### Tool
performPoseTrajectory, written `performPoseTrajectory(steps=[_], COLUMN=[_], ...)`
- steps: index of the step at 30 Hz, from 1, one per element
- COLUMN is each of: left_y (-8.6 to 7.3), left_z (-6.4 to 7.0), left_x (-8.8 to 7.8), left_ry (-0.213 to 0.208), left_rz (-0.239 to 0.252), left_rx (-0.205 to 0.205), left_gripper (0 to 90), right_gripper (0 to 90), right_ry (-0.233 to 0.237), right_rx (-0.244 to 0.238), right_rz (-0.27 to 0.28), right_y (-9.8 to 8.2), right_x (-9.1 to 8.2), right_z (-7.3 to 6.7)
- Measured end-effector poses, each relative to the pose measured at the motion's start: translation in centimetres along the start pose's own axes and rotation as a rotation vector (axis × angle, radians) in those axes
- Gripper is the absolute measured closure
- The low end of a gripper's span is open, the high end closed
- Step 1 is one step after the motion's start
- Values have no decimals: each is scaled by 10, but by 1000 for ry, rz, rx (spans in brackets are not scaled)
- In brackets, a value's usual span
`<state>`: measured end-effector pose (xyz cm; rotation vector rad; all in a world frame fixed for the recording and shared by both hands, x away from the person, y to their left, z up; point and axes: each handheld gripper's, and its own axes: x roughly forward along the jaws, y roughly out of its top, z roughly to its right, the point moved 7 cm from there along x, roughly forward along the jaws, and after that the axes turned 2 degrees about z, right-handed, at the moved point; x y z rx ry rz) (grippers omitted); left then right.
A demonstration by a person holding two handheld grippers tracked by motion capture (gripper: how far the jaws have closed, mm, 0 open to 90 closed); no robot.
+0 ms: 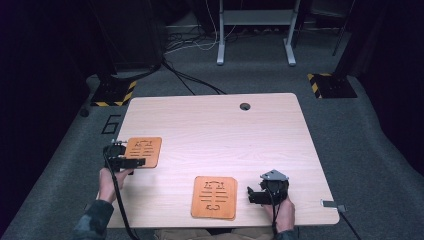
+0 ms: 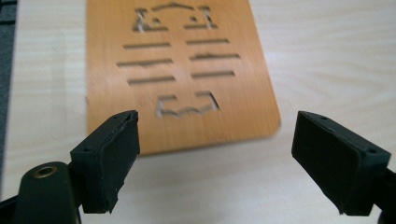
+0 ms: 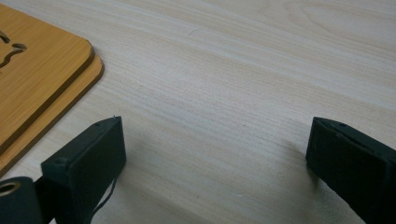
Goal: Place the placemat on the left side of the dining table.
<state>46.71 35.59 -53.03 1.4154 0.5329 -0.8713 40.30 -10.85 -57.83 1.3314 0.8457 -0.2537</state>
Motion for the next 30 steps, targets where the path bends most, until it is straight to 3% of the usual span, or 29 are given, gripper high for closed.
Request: performPoseTrajectory(steps=[8, 14, 17, 24, 30], left_y=[-46, -66, -73, -80, -80], left_z=[14, 18, 18, 16, 16], left_x=[-2, -1, 1, 2, 2], left_ry=[47, 78, 85, 114, 114], left_rz=[31, 73, 84, 173, 179], left_rx=[61, 77, 67, 52, 49], left_gripper=[118, 103, 89, 49, 46], right_gripper=[38, 38, 38, 39, 39], right_ry=[-1, -1, -1, -1, -1], right_rx=[1, 1, 1, 0, 0], right_rz=[0, 0, 0, 0, 0], right_y=[0, 0, 0, 0, 0], right_x=[0, 0, 0, 0, 0], right_z=[0, 0, 0, 0, 0])
